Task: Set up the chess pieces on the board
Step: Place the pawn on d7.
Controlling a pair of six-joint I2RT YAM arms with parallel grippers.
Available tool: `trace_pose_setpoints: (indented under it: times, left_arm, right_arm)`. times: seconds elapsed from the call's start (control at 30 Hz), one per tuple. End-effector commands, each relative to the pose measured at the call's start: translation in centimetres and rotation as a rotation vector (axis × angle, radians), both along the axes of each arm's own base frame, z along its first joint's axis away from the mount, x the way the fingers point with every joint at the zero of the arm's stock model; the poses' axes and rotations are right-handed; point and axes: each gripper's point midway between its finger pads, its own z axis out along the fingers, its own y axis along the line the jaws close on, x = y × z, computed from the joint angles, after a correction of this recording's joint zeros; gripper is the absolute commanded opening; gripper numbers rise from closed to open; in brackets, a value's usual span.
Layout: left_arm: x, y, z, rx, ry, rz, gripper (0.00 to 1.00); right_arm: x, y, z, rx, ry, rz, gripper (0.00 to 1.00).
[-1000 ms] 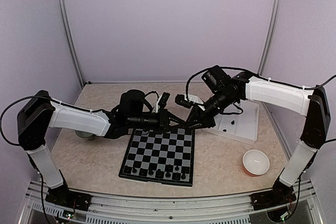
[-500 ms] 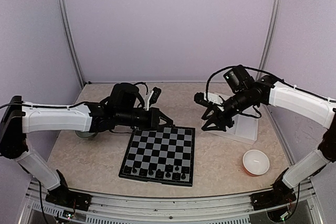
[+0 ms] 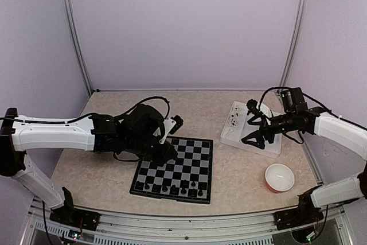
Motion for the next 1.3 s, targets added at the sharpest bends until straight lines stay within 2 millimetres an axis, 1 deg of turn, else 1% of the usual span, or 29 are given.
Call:
trace_pose_setpoints:
  times: [0.0,0.1,0.2,0.3,0.37,0.57,0.73,0.93,1.27]
  left_arm:
    - [-0.1,0.9,-3.9,0.199,-0.032,-0.054,0.0]
    - [-0.5,0.4,-5.2,0.249,-0.036,-0.07,0.0]
    - [-0.8,0.1,-6.7,0.279,-0.031,-0.083,0.0]
    - [-1.0,-0.1,-8.2,0.31,-0.015,-0.091,0.0]
    - [-1.3,-0.3,-8.7,0.323,-0.01,-0.101,0.0]
    - [-2.7,-1.1,-9.6,0.323,0.015,-0.132,0.0]
    - [-3.4,-1.3,-10.0,0.325,0.023,-0.14,0.0]
    - [-3.3,-1.8,-10.3,0.326,0.019,-0.134,0.01]
    - [-3.3,-1.8,-10.8,0.336,0.019,-0.129,0.08]
  right_arm:
    - [0.0,0.4,2.5,0.185,0.04,0.106,0.99]
    - [0.4,0.2,0.9,0.144,0.063,0.103,0.99]
    - [-0.1,0.3,-0.4,0.134,0.086,0.137,0.98]
    - [-0.1,0.5,-0.2,0.14,0.104,0.145,0.99]
    - [-0.1,0.5,0.0,0.146,0.098,0.146,0.99]
    - [-0.1,0.6,-0.9,0.143,0.132,0.151,0.99]
    - [-0.1,0.7,-1.0,0.141,0.131,0.152,0.99]
    - [-0.2,0.8,-1.4,0.137,0.143,0.156,0.99]
    - [-0.5,1.0,-2.0,0.128,0.16,0.169,0.99]
